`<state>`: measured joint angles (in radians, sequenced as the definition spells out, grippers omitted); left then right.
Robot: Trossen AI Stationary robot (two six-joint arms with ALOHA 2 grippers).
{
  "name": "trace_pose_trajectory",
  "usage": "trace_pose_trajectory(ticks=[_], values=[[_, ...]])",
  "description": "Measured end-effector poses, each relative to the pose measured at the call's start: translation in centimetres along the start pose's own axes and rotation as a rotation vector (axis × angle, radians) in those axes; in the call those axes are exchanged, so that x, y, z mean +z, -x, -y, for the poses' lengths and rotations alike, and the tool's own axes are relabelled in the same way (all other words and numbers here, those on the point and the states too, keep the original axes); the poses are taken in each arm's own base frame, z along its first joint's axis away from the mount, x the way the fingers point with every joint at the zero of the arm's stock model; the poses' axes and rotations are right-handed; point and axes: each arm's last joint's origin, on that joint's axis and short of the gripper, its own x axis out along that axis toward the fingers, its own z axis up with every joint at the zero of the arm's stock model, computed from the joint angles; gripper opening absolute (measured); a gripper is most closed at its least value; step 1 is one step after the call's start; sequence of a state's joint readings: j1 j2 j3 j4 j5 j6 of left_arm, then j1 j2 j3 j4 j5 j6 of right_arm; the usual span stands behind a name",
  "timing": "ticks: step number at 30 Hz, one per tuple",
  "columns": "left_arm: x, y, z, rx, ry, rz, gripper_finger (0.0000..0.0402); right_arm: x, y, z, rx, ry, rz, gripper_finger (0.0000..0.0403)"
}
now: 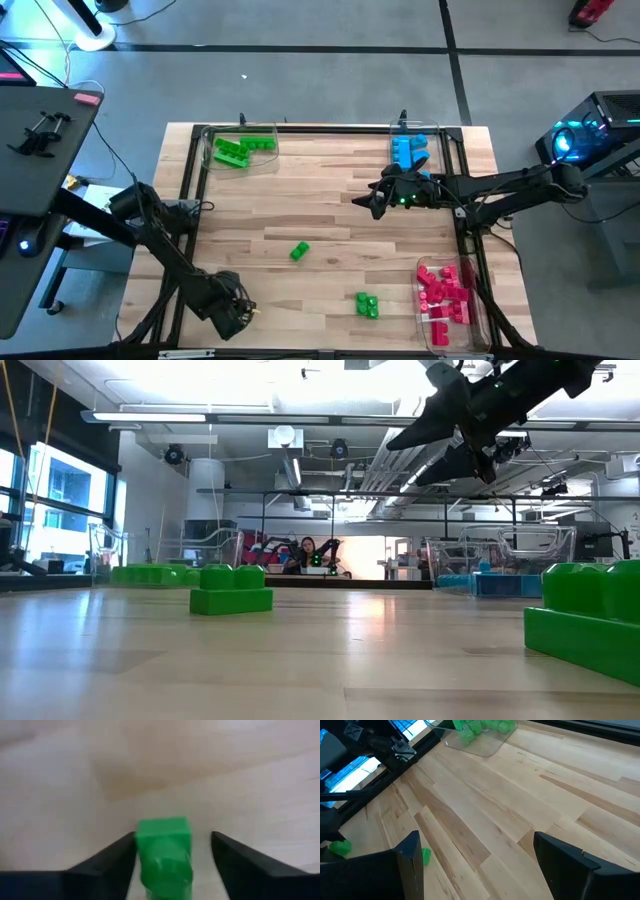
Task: Sort blocks
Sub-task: Put the green game piece into the top left transparent bin
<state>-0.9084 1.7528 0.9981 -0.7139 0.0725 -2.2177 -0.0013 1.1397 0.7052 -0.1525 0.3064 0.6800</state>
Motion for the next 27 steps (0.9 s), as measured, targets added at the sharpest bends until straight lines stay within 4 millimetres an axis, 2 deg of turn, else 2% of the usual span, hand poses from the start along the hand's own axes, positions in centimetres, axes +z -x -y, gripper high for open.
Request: trace_pose_trajectory(ticks=[2,6,8,14,16,18,22,27], values=[[0.7,0.5,0.4,-0.035,-0.033,0.031,0.0189,0.0,0.0,0.0,-0.001,0.001,-0.002,0.0254],[3.2,2.8,0.8,-0.083,-0.166,0.15,0.0053,-0.1,0.0,0.1,-0.005,-0.003,-0.007,0.0254],[5.0,4.4,0.8,-0.089,-0.226,0.228,0.0015,-0.1,0.0,0.1,-0.005,-0.025,-0.007,0.0254],[11.5,10.2,0.1,-0.129,-0.395,0.471,0.0055,-0.1,0.0,0.1,-0.003,-0.049,-0.014,0.0254],[13.0,11.6,-0.2,-0.161,-0.419,0.463,0.0071,-0.2,0.0,0.1,0.002,-0.067,-0.029,0.0254],[13.5,12.2,-0.5,-0.178,-0.453,0.419,0.009,-0.3,0.0,0.1,0.006,-0.071,-0.046,0.0254],[11.9,11.6,-0.6,-0.199,-0.518,0.294,0.0138,-0.7,0.1,0.0,0.004,-0.059,-0.07,0.0254],[6.6,8.5,0.2,-0.315,-0.515,0.068,0.0205,-1.0,0.2,-0.2,0.007,-0.046,-0.084,0.0254]])
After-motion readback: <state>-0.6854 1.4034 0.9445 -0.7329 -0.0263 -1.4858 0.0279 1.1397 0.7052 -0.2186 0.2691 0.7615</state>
